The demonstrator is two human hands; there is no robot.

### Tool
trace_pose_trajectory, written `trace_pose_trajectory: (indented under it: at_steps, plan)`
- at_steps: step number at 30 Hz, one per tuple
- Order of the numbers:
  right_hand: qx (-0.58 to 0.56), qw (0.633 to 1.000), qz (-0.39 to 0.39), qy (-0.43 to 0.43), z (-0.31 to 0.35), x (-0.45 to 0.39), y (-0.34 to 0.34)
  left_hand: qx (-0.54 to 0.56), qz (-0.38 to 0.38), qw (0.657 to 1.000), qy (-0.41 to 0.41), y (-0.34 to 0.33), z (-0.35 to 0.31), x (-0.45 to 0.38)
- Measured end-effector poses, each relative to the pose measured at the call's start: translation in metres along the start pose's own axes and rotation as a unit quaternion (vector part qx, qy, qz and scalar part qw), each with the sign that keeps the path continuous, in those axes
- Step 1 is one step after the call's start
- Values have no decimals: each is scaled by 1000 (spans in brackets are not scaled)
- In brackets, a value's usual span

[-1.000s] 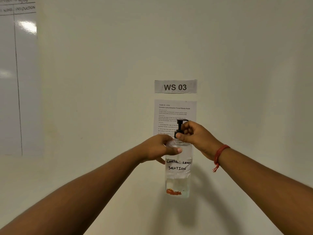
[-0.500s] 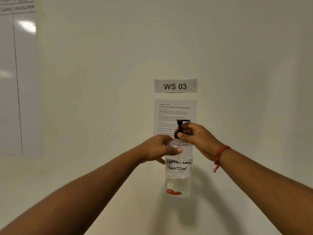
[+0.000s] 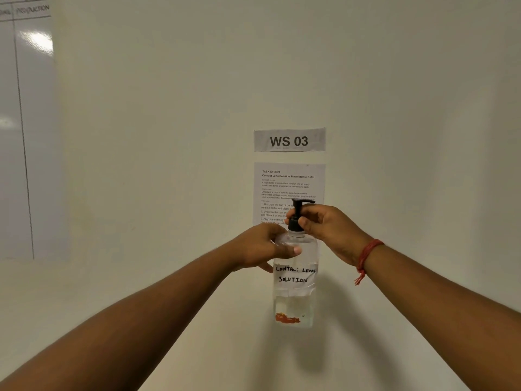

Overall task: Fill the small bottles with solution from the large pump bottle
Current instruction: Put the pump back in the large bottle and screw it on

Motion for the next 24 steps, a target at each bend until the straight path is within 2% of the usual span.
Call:
trace_pose_trajectory:
  at_steps: [24]
  plan:
    - [104,981,-165,15,-11,4,7,-12,-43,999,22,-10,11,-9]
Point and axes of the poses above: each hand's wrist, its own x-axis away from the middle knuckle, its own y-axis out of the back of the hand, z = x × y, the point moved 10 cm from there along -x, towards the middle knuckle, and after that the axes turned 11 degrees about -z, right-handed, at the moved point
